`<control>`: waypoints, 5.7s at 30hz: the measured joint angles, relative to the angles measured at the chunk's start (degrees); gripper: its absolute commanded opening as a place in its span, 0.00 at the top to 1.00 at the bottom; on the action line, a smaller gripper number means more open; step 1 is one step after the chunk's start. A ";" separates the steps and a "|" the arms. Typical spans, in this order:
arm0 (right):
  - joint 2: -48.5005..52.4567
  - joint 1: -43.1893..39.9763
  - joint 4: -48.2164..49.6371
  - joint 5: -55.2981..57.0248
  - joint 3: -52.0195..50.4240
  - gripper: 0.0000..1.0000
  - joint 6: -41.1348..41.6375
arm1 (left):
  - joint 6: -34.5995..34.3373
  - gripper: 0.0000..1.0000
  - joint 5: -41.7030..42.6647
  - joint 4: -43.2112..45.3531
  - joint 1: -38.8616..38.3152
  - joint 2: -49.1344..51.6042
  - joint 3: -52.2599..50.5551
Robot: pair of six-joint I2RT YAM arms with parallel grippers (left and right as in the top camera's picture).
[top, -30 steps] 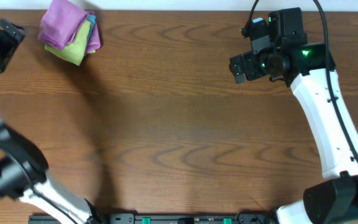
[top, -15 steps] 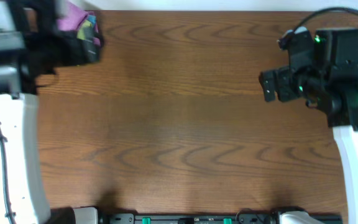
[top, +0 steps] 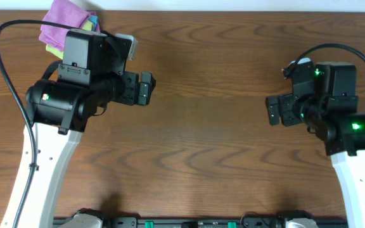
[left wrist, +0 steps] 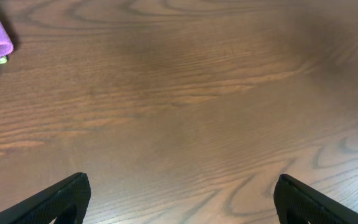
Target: Fold the cloth
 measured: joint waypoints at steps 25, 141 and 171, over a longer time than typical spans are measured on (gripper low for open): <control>0.00 0.00 0.00 0.33 0.00 0.01 0.00 | -0.42 0.05 -20.22 2.12 1.27 -3.80 -0.15; -18.18 0.00 0.09 1.16 -0.72 0.01 -1.29 | -4.11 0.05 -16.06 41.09 21.59 -77.15 -83.78; -65.35 0.39 24.24 -6.62 -56.92 0.01 -1.70 | -4.11 0.05 -16.26 41.20 21.59 -77.33 -83.82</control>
